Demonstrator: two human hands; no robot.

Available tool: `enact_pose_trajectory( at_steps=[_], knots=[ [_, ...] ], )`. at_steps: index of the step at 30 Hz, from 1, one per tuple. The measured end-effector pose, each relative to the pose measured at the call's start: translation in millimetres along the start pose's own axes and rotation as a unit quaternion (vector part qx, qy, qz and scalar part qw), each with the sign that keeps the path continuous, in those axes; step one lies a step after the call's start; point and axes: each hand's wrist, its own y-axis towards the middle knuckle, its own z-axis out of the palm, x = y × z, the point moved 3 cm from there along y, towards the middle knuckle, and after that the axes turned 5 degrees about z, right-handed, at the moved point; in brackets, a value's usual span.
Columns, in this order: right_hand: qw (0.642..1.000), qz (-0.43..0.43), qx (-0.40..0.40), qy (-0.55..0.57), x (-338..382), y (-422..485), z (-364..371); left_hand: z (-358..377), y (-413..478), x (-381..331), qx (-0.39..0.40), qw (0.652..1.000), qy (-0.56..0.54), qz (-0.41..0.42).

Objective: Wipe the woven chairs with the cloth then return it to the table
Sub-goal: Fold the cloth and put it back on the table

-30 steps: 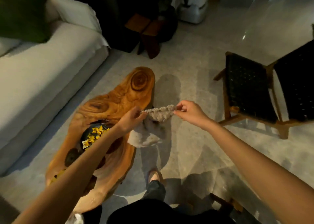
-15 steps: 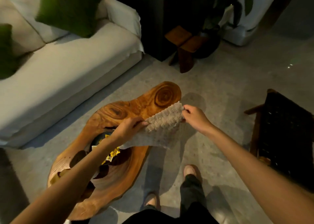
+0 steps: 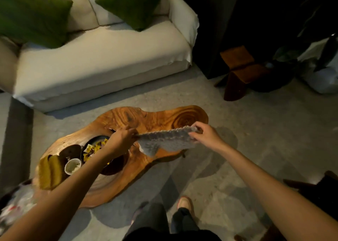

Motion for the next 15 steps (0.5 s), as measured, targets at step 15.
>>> enact_pose_trajectory(
  at_steps=[15],
  knots=[
    [0.997, 0.021, -0.003, -0.08, -10.4, 164.4, 11.1, 30.4, 65.0, 90.4, -0.169, 0.958, -0.118, -0.2]
  ],
)
